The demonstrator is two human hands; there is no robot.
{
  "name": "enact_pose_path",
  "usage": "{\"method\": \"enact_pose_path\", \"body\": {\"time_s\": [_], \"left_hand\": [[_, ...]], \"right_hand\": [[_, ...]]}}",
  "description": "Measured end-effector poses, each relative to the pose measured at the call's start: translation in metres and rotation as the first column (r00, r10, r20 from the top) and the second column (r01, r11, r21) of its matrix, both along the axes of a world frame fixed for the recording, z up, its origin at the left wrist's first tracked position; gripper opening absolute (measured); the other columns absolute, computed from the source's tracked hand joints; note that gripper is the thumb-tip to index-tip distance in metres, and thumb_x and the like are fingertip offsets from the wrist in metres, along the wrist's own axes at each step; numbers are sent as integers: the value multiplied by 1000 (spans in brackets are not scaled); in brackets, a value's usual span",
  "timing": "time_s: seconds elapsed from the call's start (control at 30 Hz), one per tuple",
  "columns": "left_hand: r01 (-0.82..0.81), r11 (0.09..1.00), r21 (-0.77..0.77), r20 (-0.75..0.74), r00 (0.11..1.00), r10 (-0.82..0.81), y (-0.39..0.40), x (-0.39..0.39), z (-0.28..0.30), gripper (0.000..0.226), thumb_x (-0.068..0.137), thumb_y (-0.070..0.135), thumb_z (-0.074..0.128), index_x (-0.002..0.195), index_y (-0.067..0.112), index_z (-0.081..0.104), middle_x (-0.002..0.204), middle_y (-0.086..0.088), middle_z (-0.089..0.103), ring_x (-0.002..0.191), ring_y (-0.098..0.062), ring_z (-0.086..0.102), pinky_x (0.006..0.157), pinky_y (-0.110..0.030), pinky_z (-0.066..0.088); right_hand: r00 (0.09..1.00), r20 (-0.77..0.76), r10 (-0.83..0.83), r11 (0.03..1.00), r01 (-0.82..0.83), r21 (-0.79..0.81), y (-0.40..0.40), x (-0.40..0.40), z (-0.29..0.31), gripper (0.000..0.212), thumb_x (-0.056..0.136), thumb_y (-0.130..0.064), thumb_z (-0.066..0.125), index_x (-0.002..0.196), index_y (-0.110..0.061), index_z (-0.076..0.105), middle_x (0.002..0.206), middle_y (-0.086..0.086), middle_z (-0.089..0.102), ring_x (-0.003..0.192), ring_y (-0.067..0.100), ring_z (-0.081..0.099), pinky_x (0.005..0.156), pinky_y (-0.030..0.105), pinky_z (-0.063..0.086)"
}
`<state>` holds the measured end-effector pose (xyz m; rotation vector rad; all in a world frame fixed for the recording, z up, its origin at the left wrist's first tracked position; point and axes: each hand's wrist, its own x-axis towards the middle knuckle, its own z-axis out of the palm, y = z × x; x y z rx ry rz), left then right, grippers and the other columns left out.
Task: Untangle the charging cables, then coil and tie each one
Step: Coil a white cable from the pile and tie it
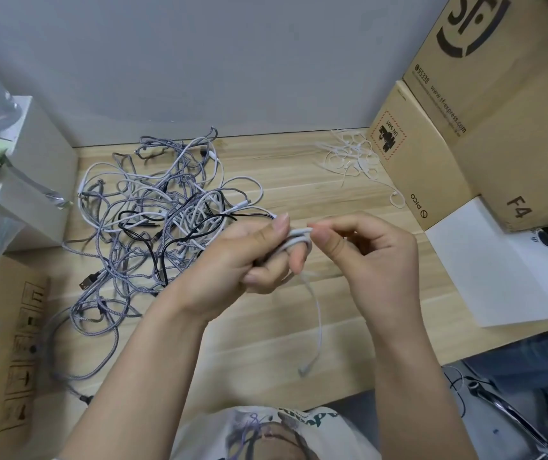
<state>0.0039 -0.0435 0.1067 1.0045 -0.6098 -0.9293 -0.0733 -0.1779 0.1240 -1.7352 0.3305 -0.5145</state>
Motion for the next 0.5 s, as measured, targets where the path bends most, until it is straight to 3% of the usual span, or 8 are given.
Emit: {"method": "enact_pose_path", "body": {"time_s": [0.07, 0.17, 0.23, 0.37, 0.5], "left_hand": [[-16, 996, -86, -110, 994, 6, 1, 1, 4, 40, 85, 42, 45, 74, 9, 64, 38, 16, 29, 38, -3, 28, 42, -21, 18], [-19, 960, -278, -183, 983, -33, 0, 4, 9, 36, 91, 33, 47, 94, 2, 64, 47, 11, 28, 43, -5, 23, 43, -16, 24], [-38, 928, -371, -191, 981, -36, -2, 6, 13, 31, 94, 24, 47, 108, 2, 62, 54, 10, 34, 47, -3, 28, 47, -14, 31], [-240, 938, -250, -198, 961, 193, -11, 2, 17, 32, 93, 14, 36, 119, 1, 48, 57, 11, 43, 47, 0, 34, 51, -15, 37], [-358, 927, -112, -163, 927, 338, -18, -1, 8, 34, 90, 19, 39, 121, 6, 47, 57, 9, 45, 48, -3, 34, 52, -15, 37]], "right_hand": [[997, -3, 76, 996, -76, 38, 2, 2, -2, 7, 79, -22, 63, 79, -25, 70, 56, -17, 62, 55, -2, 54, 57, 7, 37], [973, -102, 207, 971, -191, 141, 5, 3, -10, 24, 87, -28, 52, 71, -35, 69, 48, -13, 43, 44, 0, 36, 47, 7, 28], [928, -202, 314, 944, -284, 165, 9, 2, -15, 28, 92, -30, 48, 69, -28, 63, 49, -9, 35, 43, 1, 29, 45, 9, 25], [848, -355, 394, 918, -381, 108, 16, 1, -15, 25, 99, -26, 46, 75, -20, 53, 49, -10, 34, 42, 2, 29, 45, 14, 25], [827, -475, 302, 882, -431, -188, 17, 2, -16, 18, 94, -31, 53, 76, -28, 51, 53, -7, 41, 55, 17, 42, 56, 37, 40]]}}
